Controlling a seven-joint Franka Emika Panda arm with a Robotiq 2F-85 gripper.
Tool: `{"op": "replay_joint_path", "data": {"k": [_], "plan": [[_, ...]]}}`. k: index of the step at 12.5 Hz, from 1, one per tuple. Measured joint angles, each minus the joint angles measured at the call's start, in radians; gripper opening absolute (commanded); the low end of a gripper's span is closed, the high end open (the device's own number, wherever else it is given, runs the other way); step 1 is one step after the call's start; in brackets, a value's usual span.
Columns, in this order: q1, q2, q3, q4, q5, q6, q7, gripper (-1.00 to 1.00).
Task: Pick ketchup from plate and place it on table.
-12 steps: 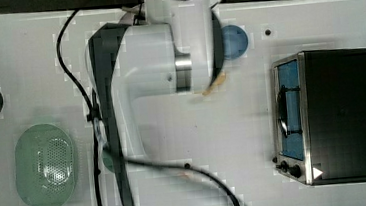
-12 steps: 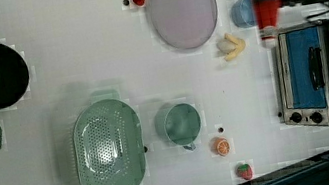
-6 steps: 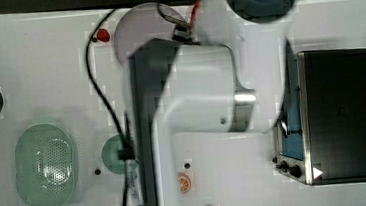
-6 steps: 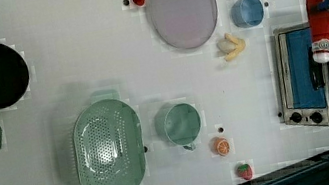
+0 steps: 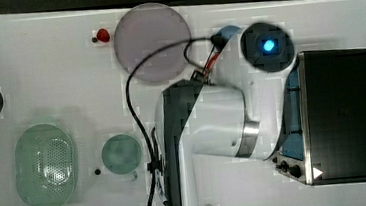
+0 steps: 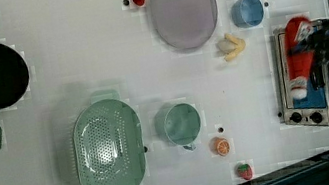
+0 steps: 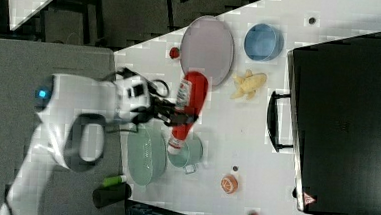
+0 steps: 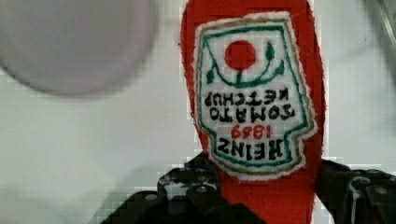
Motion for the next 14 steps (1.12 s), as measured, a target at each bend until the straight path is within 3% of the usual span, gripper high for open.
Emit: {"op": "replay_joint_path", "data": {"k": [3,6,10,11,14], "plan": [[0.004,-0.014,0.029,-0.154,-0.009,0.125,0.019,0.16],[0.018,-0.044,0.051,-0.275,-0.094,0.312,0.048,0.16],[0.027,-0.006,0.058,-0.328,-0.107,0.415,0.092,0.16],[0.026,0.016,0.059,-0.338,-0.109,0.428,0.094,0.22],[0.021,0.113,0.065,-0.355,-0.108,0.48,0.107,0.86]]}}
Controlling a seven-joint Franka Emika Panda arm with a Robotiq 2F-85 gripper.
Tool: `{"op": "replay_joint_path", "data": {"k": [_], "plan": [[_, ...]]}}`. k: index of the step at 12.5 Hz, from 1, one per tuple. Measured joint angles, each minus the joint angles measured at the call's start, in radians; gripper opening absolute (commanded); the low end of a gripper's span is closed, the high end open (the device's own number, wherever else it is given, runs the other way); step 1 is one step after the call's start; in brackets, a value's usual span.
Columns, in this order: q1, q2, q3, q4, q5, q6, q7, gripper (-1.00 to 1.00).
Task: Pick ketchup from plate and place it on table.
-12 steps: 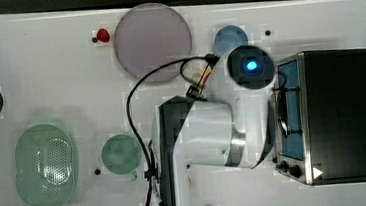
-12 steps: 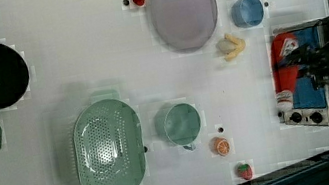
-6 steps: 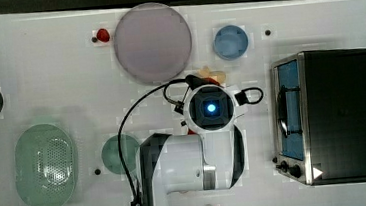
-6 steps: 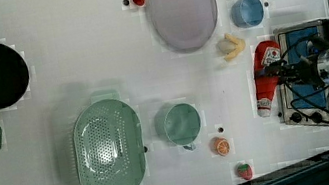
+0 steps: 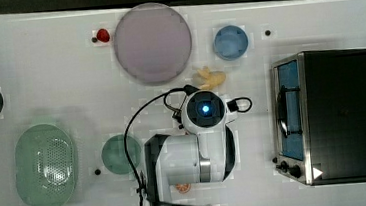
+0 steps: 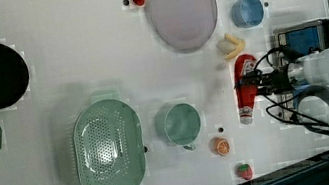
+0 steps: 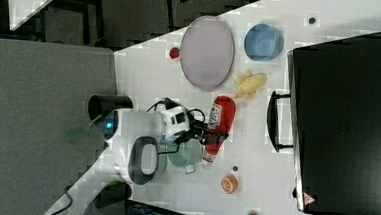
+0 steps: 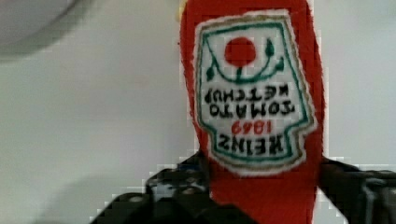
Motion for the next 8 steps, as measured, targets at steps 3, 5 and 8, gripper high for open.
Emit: {"op": "replay_joint_path", "data": {"k": [3,5,8], "plan": [[0.002,0.016,-0.008,-0.002,-0.004,-0.034,0.017,1.0],[0.001,-0.024,-0.004,0.041,0.008,-0.143,0.061,1.0],[0.004,-0.122,0.005,0.172,0.0,-0.3,0.11,1.0]]}}
